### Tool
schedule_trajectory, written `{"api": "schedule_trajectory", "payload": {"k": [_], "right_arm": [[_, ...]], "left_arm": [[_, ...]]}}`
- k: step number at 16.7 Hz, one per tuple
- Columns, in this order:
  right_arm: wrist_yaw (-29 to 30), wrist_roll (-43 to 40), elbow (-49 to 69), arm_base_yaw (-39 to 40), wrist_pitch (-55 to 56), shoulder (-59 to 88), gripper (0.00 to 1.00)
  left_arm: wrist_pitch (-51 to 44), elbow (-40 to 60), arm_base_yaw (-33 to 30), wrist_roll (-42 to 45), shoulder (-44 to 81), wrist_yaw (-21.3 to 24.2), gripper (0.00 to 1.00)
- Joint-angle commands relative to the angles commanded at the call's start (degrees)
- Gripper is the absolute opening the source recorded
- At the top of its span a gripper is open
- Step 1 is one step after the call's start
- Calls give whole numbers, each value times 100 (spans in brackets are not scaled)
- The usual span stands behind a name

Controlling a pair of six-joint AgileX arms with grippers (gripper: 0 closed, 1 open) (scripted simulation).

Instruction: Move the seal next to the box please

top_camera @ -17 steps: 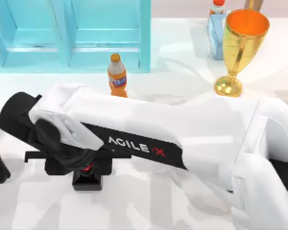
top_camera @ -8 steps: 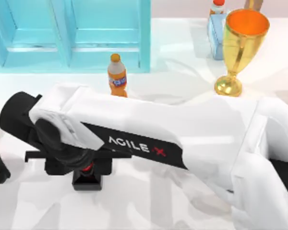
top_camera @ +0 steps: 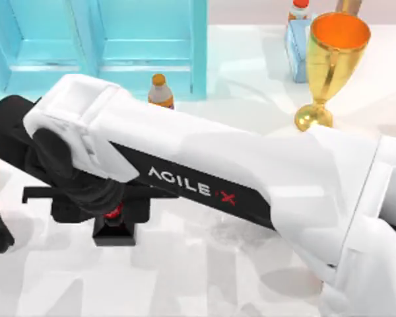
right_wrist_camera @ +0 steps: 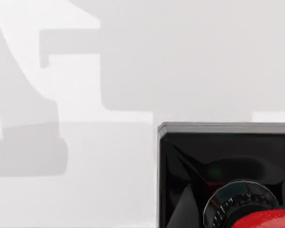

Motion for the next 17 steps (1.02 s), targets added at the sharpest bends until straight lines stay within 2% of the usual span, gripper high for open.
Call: {"api": "schedule_trajectory", "payload": {"k": [6,9,13,17], "right_arm": [[-9,-2,108,5,-106,-6,0],[-60,-223,-226,-214,-100,-342,0],[-228,-926,-1421,-940,-72,-1615,0],[-463,-1962,-3277,-1979,-48,-3654,0]], "left_arm": [[0,0,0,0,0,0,100],[0,0,0,0,0,0,100],[0,0,0,0,0,0,100],[0,0,0,0,0,0,100]]}}
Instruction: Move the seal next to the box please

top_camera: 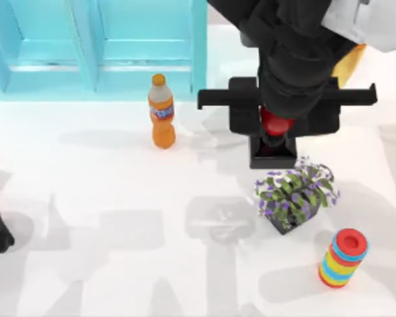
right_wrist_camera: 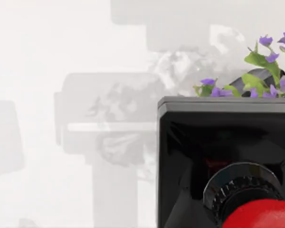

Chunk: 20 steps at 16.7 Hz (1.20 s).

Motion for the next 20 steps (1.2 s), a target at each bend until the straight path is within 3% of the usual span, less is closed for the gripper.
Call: {"api": "schedule_trajectory", "payload": {"k": [6,10,20], "right_arm": [[-395,-1701,-3012,-1659,63,-3322,0],[-643,-2563,-4391,-2500,150,-4771,0],[-740,-2876,-4921,-2812,280,-5207,0]], "left_arm": [[0,0,0,0,0,0,100],[0,0,0,0,0,0,100],[0,0,0,0,0,0,100]]}}
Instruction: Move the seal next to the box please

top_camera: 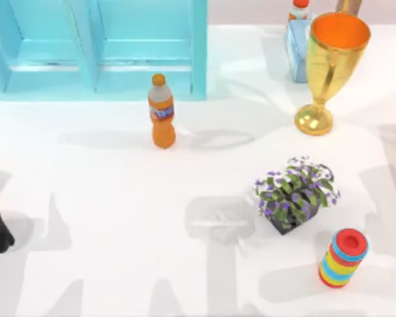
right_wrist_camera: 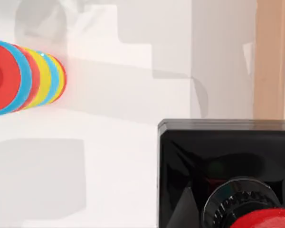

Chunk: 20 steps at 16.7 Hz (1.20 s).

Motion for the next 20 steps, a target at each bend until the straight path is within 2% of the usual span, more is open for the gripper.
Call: {"api": "schedule_trajectory", "payload": {"k": [7,12,20], "right_arm": [[-26,-56,-1220,-49,1346,73,0],[-29,-61,-1325,-64,1452,103,0],[-29,-61,-1325,-64,1452,103,60]], "left_arm": [[0,0,0,0,0,0,100],[0,0,0,0,0,0,100],[0,0,0,0,0,0,100]]}}
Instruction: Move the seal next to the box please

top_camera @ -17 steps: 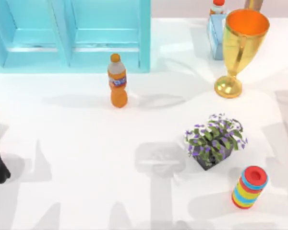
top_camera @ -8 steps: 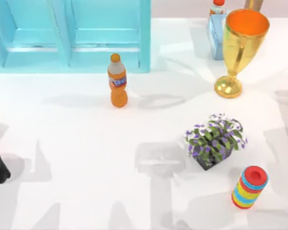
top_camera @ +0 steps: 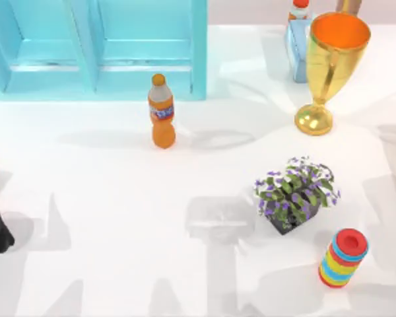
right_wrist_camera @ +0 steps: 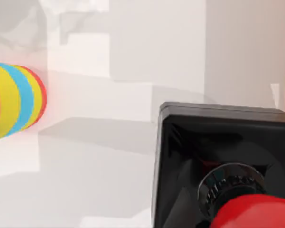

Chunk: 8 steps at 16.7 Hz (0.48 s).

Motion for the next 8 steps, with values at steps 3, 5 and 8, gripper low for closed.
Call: {"api": "schedule_trajectory", "payload": {"k": [3,5,8], "right_arm": [[0,0,0,0,0,0,83],[0,0,0,0,0,0,98],[0,0,0,0,0,0,100]], "left_arm": [[0,0,0,0,0,0,100],[0,0,0,0,0,0,100],[0,0,0,0,0,0,100]]}}
